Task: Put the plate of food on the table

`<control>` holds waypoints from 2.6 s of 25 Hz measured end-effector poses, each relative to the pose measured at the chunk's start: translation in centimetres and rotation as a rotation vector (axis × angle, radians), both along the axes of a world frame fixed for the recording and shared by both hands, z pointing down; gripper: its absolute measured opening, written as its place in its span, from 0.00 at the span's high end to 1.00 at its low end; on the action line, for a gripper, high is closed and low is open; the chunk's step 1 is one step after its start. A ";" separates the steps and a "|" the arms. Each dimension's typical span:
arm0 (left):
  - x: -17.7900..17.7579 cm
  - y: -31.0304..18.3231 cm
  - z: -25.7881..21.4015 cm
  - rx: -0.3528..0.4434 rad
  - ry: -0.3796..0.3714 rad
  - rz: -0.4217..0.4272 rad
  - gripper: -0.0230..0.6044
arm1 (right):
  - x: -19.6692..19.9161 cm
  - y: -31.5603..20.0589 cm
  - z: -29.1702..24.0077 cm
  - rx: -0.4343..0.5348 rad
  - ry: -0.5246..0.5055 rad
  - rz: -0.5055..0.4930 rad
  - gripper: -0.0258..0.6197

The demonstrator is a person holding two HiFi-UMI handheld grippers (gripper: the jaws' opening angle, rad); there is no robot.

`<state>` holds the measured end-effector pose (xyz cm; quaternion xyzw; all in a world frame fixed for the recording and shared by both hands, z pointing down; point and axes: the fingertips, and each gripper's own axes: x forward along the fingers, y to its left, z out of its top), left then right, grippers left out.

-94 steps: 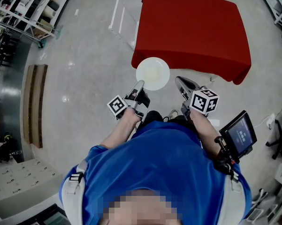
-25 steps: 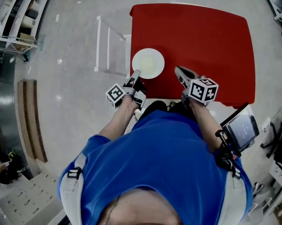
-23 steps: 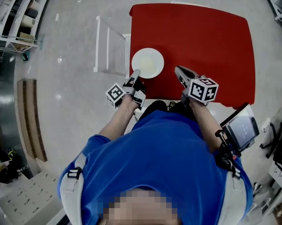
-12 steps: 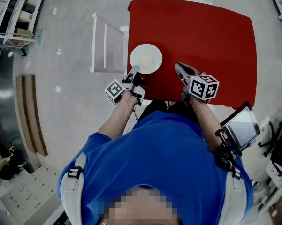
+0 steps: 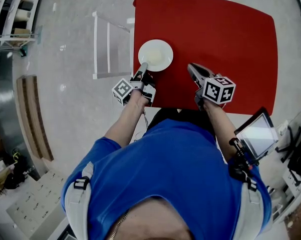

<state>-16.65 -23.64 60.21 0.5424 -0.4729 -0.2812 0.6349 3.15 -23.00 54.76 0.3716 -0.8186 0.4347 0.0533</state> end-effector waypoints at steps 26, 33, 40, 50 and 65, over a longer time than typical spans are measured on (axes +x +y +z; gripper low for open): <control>0.4 -3.8 2.5 -0.082 -0.046 -0.046 0.93 | 0.2 -3.2 2.0 -0.044 -0.010 -0.029 0.96; 0.3 -3.5 3.0 -0.111 -0.074 -0.042 0.93 | 0.2 -3.1 1.9 -0.041 -0.013 -0.028 0.96; 0.2 -3.7 3.2 -0.121 -0.114 -0.011 0.93 | 0.2 -3.4 1.8 -0.035 -0.012 -0.027 0.96; 0.6 -3.7 3.0 -0.137 -0.138 0.029 0.80 | -0.1 -3.5 1.5 -0.024 -0.017 -0.038 0.96; 0.7 -2.7 3.2 -0.197 -0.317 0.175 0.76 | -0.6 -3.5 1.3 -0.016 -0.027 -0.052 0.96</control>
